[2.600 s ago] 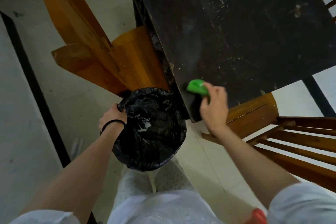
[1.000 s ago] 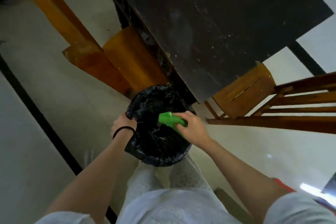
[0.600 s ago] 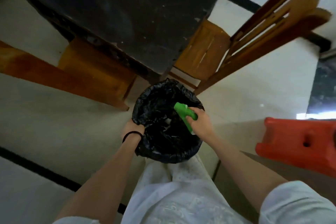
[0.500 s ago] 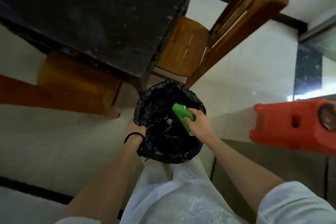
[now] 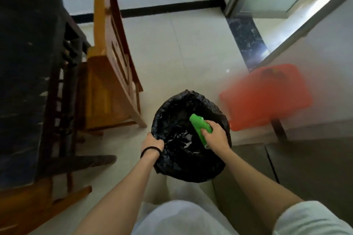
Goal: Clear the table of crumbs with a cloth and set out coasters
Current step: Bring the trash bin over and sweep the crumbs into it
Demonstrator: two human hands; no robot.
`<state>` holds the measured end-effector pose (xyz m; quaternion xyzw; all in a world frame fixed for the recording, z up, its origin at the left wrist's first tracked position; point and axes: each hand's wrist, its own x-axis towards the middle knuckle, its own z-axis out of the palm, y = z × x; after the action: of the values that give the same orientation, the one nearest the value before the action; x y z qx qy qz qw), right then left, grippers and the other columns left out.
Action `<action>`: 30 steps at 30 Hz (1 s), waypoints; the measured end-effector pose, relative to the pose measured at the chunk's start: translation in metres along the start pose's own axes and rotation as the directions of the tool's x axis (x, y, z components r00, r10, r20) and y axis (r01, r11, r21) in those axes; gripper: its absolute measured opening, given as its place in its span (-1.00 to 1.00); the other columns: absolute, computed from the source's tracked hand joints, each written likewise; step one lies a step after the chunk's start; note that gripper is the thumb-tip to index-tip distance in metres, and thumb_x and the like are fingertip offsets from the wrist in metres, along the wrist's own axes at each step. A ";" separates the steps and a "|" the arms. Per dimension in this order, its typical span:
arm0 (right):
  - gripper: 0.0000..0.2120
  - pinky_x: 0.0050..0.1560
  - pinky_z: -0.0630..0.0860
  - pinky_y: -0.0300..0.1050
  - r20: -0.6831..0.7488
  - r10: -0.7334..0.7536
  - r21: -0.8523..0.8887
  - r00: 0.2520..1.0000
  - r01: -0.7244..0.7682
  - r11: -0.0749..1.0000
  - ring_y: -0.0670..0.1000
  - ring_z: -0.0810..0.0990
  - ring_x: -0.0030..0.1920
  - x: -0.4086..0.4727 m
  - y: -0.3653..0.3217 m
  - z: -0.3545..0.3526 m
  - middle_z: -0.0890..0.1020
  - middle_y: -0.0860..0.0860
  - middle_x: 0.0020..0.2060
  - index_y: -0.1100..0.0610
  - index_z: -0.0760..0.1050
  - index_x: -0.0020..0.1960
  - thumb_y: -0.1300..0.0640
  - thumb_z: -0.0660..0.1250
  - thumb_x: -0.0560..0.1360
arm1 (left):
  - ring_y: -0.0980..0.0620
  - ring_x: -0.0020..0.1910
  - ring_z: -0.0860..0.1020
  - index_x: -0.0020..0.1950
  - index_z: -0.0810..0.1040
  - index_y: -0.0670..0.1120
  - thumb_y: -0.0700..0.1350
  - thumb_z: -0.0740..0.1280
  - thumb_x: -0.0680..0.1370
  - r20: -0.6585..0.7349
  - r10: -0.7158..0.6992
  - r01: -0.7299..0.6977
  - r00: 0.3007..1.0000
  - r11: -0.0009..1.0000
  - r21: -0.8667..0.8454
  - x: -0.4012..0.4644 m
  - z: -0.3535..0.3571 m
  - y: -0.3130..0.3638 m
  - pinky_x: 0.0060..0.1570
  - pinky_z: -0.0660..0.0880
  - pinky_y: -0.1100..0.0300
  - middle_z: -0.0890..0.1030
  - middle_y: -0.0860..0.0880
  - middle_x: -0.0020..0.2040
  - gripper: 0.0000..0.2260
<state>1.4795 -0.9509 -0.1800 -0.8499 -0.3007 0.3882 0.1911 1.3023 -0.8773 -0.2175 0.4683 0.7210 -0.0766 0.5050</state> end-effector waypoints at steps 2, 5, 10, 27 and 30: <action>-0.66 -0.07 0.41 -0.09 -0.052 -0.011 0.026 0.999 0.012 1.000 0.14 0.52 0.05 0.017 -0.003 -0.020 0.53 0.13 0.08 0.14 0.43 0.28 0.19 0.25 0.52 | -0.20 0.12 0.49 0.29 0.35 -0.15 -0.17 0.17 0.55 -0.006 0.032 -0.032 0.999 0.999 0.017 0.004 0.005 0.029 0.11 0.48 0.00 0.50 -0.19 0.20 -0.70; -0.70 -0.11 0.39 -0.07 -0.117 -0.013 0.077 0.993 0.022 0.997 0.15 0.53 0.00 0.043 -0.005 -0.052 0.55 0.16 0.02 0.18 0.46 0.23 0.22 0.25 0.50 | -0.20 0.17 0.47 0.32 0.34 -0.16 -0.18 0.17 0.56 -0.035 0.051 -0.051 0.998 0.999 0.005 0.008 0.017 0.079 0.17 0.46 -0.03 0.48 -0.19 0.25 -0.67; -0.65 -0.10 0.34 -0.17 -0.209 0.012 0.193 0.978 0.030 0.981 0.14 0.51 0.08 0.076 -0.008 -0.081 0.53 0.14 0.11 0.16 0.42 0.28 0.23 0.25 0.50 | -0.22 0.06 0.52 0.21 0.42 -0.16 -0.16 0.18 0.53 -0.086 0.072 -0.075 0.994 0.997 -0.032 0.017 0.028 0.147 0.09 0.50 -0.03 0.55 -0.19 0.13 -0.73; -0.61 0.04 0.39 -0.14 -0.449 0.499 0.662 0.741 -0.099 0.743 0.05 0.49 0.11 0.262 -0.047 -0.198 0.52 0.09 0.14 0.13 0.34 0.31 0.19 0.28 0.50 | -0.27 0.14 0.47 0.27 0.34 -0.20 -0.19 0.17 0.54 0.094 0.307 -0.320 0.947 0.924 0.210 0.121 0.102 0.439 0.08 0.41 -0.01 0.48 -0.29 0.21 -0.70; -0.60 0.10 0.40 -0.07 -0.448 0.532 0.641 0.718 -0.156 0.751 0.10 0.49 0.16 0.309 -0.055 -0.234 0.51 0.12 0.18 0.15 0.34 0.32 0.19 0.28 0.49 | -0.26 0.13 0.47 0.27 0.34 -0.20 -0.21 0.16 0.54 0.137 0.331 -0.356 0.934 0.900 0.251 0.141 0.105 0.491 0.05 0.40 -0.01 0.48 -0.29 0.19 -0.70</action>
<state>1.8009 -0.7276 -0.1706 -0.8743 0.0771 0.1948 0.4378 1.7335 -0.5842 -0.2027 0.6490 0.5859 -0.1055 0.4738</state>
